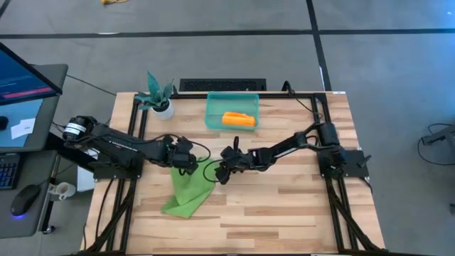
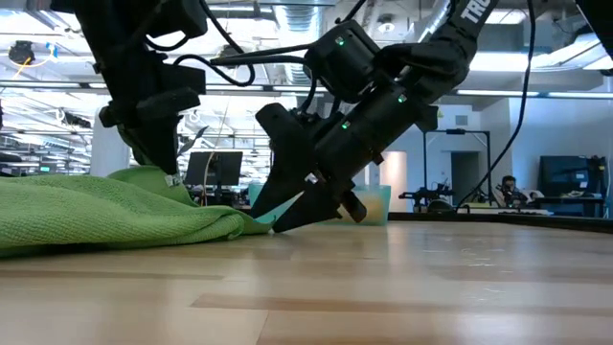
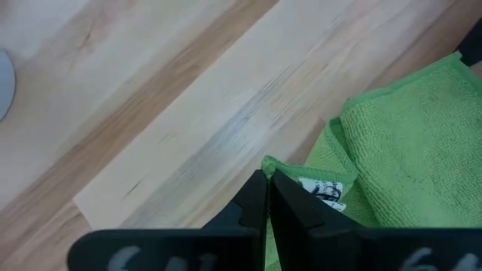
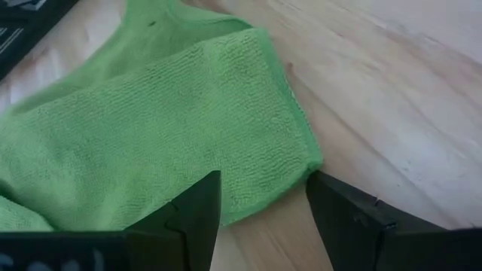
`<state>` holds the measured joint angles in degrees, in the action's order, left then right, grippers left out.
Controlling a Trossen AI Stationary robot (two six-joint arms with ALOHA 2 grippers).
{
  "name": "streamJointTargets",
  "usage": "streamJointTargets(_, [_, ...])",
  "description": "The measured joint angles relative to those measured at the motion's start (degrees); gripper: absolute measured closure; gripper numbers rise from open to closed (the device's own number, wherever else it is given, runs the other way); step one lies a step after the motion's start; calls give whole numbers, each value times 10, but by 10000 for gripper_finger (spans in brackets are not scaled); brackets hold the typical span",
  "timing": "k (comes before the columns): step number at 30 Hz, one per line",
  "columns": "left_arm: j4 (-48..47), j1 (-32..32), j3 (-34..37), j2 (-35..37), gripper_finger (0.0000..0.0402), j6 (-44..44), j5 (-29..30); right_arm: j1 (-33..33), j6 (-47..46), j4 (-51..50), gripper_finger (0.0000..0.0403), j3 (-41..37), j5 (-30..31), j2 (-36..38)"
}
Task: Roll microfiber towels into tight, uniform cylinder then place into a basket
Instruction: Roll the green microfiber cloth
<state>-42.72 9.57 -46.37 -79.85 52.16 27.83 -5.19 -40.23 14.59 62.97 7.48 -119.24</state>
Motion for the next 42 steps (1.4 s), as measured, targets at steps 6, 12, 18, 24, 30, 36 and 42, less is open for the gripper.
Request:
streamJointTargets(6, [0, 0, 0, 0, 401, 0, 0, 10, 3, -3, 205, 0, -3, 0])
streamJointTargets(12, [1, 0, 0, 0, 401, 0, 0, 19, 11, -9, 273, 0, -3, -1])
streamJointTargets(18, [2, 0, 0, 0, 401, 3, 0, 23, 21, -13, 336, 0, 0, -1])
streamJointTargets(24, [2, 0, 0, 0, 401, 9, 17, 22, 71, -21, 393, 0, 2, -1])
streamJointTargets(30, [1, 0, -1, 0, 401, 0, 26, 7, 107, -28, 385, 0, -3, 2])
streamJointTargets(36, [-5, 13, -23, 0, 401, -9, 45, -26, 147, -79, 397, -2, -6, 38])
streamJointTargets(42, [-31, 57, -66, 0, 401, 5, 105, -60, 148, -182, 393, -1, 88, 134])
